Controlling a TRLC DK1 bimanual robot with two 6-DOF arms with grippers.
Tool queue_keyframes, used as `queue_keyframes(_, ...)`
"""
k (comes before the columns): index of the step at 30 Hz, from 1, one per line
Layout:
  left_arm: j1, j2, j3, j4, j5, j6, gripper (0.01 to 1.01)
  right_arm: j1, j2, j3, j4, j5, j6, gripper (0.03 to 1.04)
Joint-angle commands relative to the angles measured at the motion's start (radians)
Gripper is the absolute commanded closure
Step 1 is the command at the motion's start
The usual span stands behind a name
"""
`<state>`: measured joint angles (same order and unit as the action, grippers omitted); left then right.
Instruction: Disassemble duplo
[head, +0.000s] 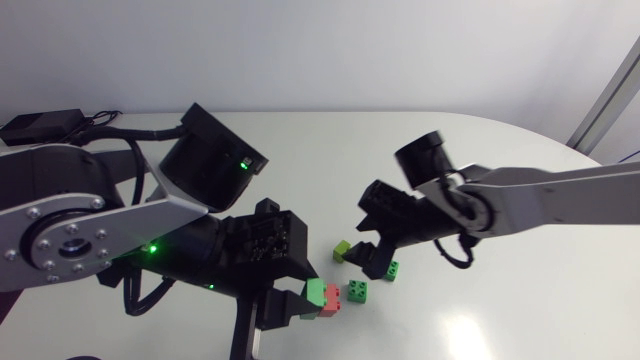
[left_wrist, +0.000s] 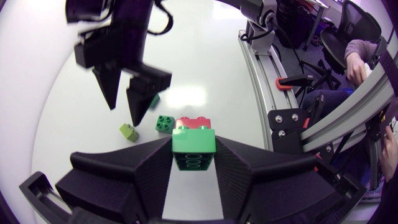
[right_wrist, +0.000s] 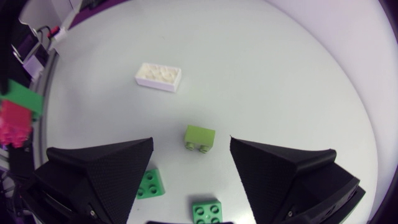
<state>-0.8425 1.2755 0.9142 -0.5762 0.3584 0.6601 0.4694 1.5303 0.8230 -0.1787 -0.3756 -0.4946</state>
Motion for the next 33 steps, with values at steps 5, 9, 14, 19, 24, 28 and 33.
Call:
queue_keyframes(5, 0.011, 0.028, 0.025, -0.034, -0.006, 0.021, 0.738, -0.012, -0.36, -0.102, -0.234, -0.174, -0.068, 0.07)
queue_keyframes(9, 0.002, 0.058, 0.069, -0.091, 0.02, 0.042, 0.738, 0.083, -0.455, -0.128, -0.309, -0.19, -0.071, 0.07)
queue_keyframes(14, -0.001, 0.088, 0.121, -0.136, 0.065, 0.055, 0.738, 0.207, -0.478, -0.148, -0.309, -0.166, -0.041, 0.07)
queue_keyframes(19, -0.017, 0.116, 0.157, -0.143, 0.068, 0.052, 0.738, 0.268, -0.45, -0.151, -0.249, -0.103, -0.002, 0.07)
queue_keyframes(24, -0.023, 0.136, 0.181, -0.148, 0.076, 0.05, 0.739, 0.29, -0.433, -0.151, -0.222, -0.085, 0.008, 0.19)
queue_keyframes(28, -0.021, 0.137, 0.189, -0.149, 0.086, 0.05, 0.739, 0.291, -0.424, -0.163, -0.202, -0.083, 0.004, 0.46)
queue_keyframes(33, -0.021, 0.14, 0.196, -0.16, 0.096, 0.052, 0.738, 0.296, -0.407, -0.193, -0.182, -0.089, -0.019, 0.78)
